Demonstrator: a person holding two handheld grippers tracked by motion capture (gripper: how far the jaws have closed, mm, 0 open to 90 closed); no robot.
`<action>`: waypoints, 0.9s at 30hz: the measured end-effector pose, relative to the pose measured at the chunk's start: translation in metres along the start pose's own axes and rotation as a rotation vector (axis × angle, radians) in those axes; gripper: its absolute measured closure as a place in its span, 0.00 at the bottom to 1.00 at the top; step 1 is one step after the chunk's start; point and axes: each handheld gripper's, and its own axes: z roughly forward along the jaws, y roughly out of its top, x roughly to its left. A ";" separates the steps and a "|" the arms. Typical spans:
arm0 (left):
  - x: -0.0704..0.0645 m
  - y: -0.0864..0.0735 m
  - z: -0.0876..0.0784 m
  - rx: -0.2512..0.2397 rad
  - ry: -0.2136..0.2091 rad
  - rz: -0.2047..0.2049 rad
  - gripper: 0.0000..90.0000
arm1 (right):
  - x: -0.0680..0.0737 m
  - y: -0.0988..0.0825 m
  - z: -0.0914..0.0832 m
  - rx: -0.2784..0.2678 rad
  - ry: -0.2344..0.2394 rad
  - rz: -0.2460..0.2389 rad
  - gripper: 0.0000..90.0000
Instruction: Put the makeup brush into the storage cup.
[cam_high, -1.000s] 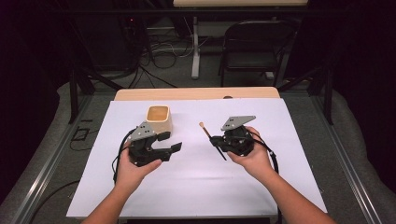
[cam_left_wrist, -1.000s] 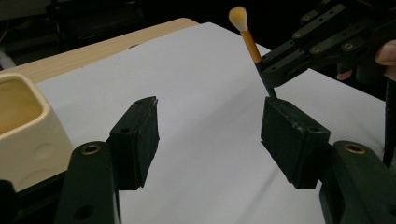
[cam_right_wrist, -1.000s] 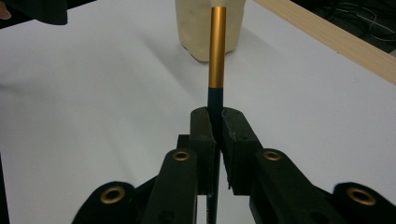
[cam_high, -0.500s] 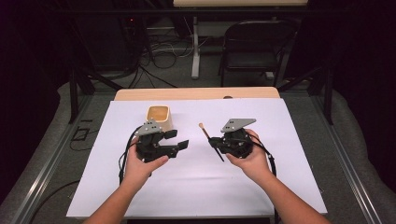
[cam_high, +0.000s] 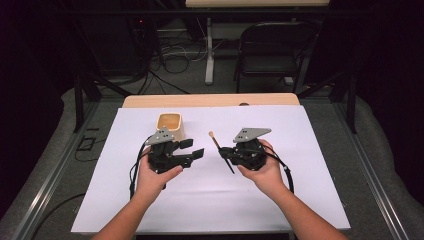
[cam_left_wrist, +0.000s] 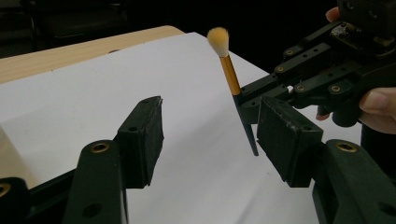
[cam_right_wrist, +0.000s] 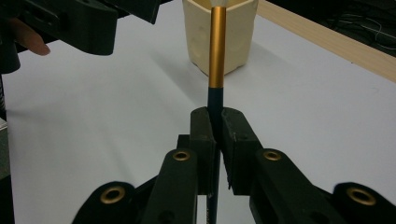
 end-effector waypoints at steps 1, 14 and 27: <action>0.000 0.000 0.000 -0.003 0.000 -0.003 0.46 | 0.001 0.000 0.001 -0.003 0.002 0.000 0.92; 0.002 -0.002 0.004 -0.014 -0.015 -0.038 0.47 | 0.005 -0.002 0.008 -0.051 0.037 0.052 0.92; 0.002 -0.003 0.007 -0.022 -0.025 -0.065 0.48 | 0.009 -0.003 0.013 -0.084 0.039 0.070 0.92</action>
